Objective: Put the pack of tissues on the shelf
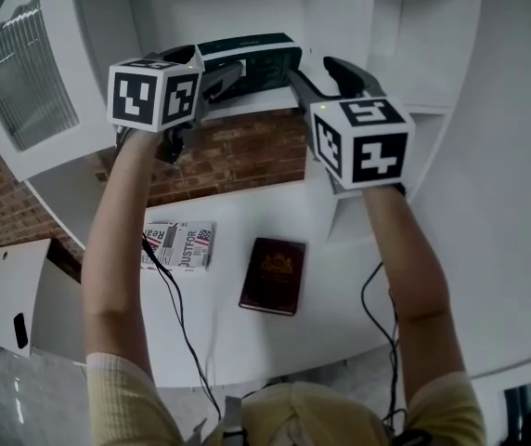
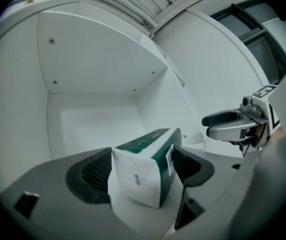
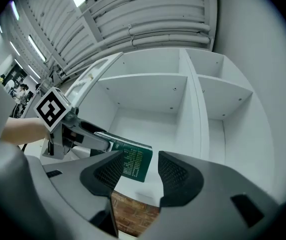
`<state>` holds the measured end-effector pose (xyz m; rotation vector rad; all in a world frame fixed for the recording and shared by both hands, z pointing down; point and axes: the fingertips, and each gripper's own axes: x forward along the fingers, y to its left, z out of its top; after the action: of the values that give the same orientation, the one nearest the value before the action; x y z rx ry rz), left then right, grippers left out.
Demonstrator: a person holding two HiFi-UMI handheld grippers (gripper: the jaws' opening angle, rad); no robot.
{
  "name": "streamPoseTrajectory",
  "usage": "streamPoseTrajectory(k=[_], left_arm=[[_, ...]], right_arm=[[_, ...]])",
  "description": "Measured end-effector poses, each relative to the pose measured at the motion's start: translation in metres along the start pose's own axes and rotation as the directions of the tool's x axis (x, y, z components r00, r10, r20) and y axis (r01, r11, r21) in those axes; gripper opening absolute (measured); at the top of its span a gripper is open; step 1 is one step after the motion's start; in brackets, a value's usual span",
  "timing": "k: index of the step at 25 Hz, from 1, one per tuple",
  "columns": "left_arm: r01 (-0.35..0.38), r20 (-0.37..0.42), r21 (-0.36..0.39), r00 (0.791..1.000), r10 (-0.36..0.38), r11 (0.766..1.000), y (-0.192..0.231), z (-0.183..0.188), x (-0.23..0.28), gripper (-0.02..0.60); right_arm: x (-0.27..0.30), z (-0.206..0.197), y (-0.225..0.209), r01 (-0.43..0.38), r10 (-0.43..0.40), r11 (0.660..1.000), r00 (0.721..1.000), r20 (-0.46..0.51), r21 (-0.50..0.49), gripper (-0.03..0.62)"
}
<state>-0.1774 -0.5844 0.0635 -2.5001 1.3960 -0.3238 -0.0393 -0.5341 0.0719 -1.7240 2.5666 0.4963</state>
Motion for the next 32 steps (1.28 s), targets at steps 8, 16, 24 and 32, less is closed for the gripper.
streamPoseTrajectory(k=[8,16,24,32], left_arm=[[-0.144,0.02,-0.01,0.989,0.144,0.99,0.023,-0.003,-0.017,0.368],[-0.139,0.174,-0.025,0.975,0.142,0.99,-0.004,0.024,-0.06,0.368],[-0.148,0.273,0.003,0.952,0.141,0.989,-0.054,0.017,-0.108,0.367],[-0.073,0.33,-0.085,0.939,0.097,0.994,-0.11,-0.005,-0.143,0.367]], right_arm=[[-0.013,-0.017,0.004,-0.05,0.051,0.998,0.999,-0.007,0.04,0.206],[-0.031,-0.024,0.011,-0.098,0.096,0.991,0.995,0.025,0.094,0.206],[-0.064,-0.031,0.016,-0.121,0.11,0.979,0.991,0.073,0.167,0.206],[-0.097,-0.039,0.027,-0.131,0.111,0.973,0.987,0.113,0.192,0.196]])
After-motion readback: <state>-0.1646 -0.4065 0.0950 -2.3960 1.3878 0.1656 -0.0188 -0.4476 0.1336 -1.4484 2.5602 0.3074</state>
